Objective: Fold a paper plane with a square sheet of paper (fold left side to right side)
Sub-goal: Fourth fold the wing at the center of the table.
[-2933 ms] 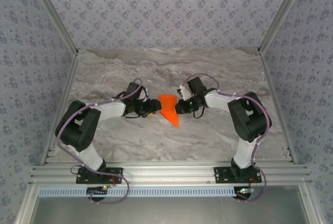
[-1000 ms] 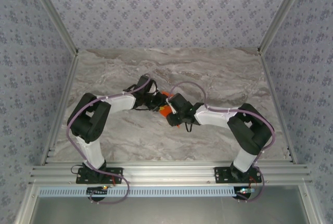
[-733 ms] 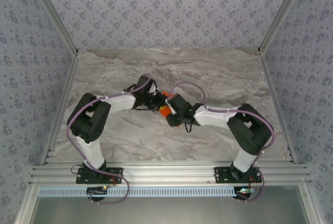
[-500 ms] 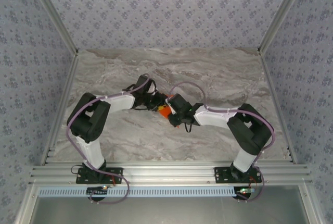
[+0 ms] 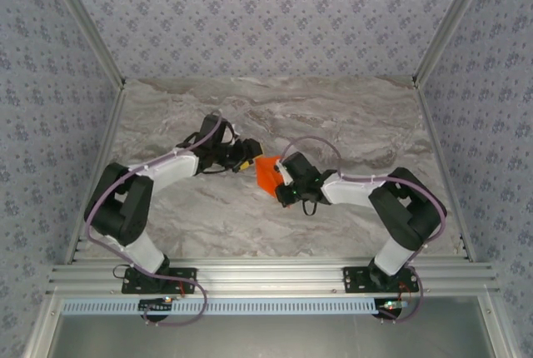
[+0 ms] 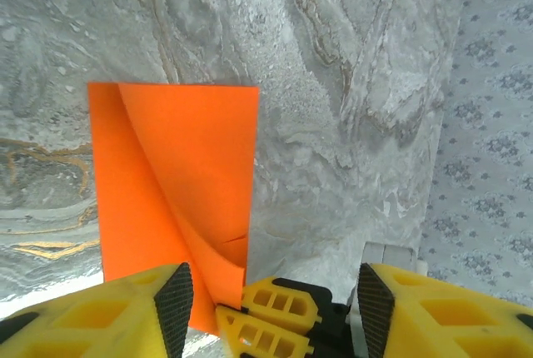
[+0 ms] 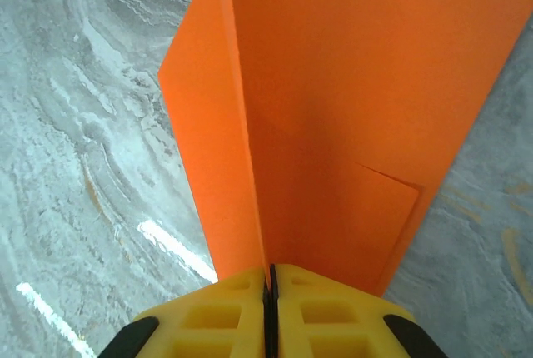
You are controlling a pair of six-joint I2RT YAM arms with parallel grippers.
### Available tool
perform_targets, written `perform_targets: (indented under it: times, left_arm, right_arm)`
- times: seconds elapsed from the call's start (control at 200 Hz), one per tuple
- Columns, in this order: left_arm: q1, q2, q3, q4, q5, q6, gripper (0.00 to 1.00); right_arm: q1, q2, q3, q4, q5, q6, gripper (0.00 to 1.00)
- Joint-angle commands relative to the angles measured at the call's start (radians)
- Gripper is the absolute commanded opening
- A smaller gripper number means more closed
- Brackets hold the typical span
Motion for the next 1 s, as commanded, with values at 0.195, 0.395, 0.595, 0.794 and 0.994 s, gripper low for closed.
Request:
perform_targets:
  times: [0.195, 0.395, 0.595, 0.794, 0.994]
  left_arm:
    - [-0.018, 0.031, -0.060, 0.038, 0.008, 0.007, 0.42]
    - [-0.060, 0.123, -0.007, 0.062, 0.018, 0.000, 0.40]
    - [-0.080, 0.176, 0.038, 0.069, 0.021, -0.007, 0.40]
    - [-0.097, 0.216, 0.065, 0.062, 0.020, -0.008, 0.41]
    - [-0.104, 0.258, 0.081, 0.055, 0.009, -0.018, 0.41]
  right_arm:
    - [-0.113, -0.058, -0.085, 0.162, -0.276, 0.108, 0.08]
    - [-0.169, -0.019, -0.086, 0.207, -0.398, 0.162, 0.08]
    - [-0.181, 0.025, -0.093, 0.236, -0.434, 0.196, 0.08]
    - [-0.187, 0.044, -0.096, 0.236, -0.432, 0.204, 0.07]
    - [-0.195, 0.062, -0.099, 0.255, -0.449, 0.221, 0.07]
